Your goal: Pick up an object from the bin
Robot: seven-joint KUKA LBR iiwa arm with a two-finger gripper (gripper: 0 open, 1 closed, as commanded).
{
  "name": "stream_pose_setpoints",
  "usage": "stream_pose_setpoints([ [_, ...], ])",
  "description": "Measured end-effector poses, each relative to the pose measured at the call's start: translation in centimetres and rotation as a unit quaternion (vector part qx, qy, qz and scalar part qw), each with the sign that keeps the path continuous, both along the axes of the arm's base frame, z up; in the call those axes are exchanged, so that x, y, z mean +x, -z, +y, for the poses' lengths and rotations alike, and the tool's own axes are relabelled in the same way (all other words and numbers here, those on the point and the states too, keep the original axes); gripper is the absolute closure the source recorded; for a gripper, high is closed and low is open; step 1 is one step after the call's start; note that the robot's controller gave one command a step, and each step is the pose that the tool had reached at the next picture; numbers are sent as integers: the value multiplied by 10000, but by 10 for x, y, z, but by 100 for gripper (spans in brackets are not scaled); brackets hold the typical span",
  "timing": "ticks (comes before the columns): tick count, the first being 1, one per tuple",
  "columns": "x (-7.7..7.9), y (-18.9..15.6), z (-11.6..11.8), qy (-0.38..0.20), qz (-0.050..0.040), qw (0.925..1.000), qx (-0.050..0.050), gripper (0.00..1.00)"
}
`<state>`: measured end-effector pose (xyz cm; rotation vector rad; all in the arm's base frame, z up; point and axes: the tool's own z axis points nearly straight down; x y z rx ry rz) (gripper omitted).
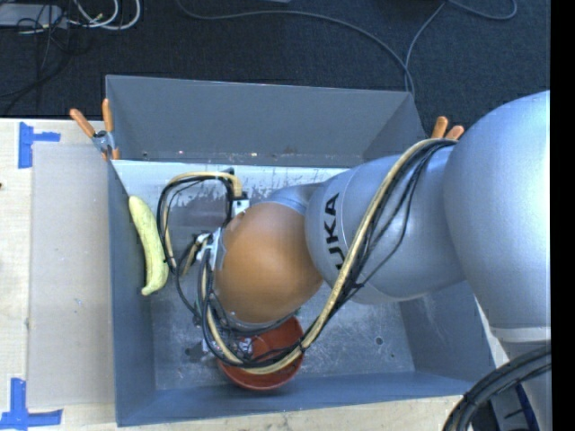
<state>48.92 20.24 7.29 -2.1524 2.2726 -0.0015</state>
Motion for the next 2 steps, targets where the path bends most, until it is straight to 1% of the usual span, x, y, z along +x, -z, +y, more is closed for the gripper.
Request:
stream_pose_setpoints([
  [2,-1,-19,0,20,9,10000,-2,100],
])
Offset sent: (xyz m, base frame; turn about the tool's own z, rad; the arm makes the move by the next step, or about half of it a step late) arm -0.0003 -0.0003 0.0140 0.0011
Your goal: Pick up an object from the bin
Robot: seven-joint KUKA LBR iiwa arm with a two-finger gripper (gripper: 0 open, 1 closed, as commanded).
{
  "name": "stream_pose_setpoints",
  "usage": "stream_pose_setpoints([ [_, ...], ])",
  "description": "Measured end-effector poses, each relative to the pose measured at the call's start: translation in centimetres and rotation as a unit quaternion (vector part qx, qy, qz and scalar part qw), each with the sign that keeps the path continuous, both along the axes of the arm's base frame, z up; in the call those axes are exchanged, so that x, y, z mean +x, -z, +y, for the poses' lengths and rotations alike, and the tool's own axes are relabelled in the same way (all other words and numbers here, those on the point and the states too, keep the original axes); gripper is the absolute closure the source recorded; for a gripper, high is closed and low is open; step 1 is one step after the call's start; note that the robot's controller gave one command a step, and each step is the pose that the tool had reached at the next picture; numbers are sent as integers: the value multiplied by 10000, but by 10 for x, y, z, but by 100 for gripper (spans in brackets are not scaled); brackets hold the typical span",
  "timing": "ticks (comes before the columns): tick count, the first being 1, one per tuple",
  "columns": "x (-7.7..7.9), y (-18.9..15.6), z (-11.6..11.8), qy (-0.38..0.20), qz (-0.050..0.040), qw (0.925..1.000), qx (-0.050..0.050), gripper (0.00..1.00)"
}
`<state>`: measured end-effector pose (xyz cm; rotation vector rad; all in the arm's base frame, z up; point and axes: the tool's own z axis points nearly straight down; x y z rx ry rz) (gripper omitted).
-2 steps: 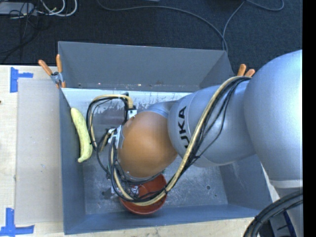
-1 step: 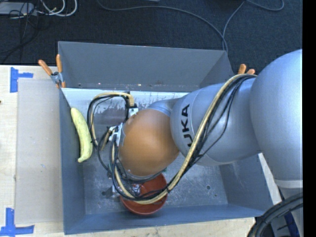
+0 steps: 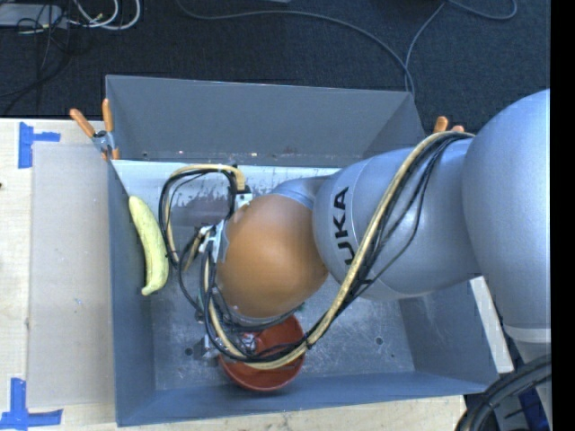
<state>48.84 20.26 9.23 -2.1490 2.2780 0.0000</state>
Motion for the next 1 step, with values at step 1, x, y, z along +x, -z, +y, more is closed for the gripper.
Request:
stream_pose_setpoints([
  [1,-3,-34,0,6,45,10000,-8,100],
])
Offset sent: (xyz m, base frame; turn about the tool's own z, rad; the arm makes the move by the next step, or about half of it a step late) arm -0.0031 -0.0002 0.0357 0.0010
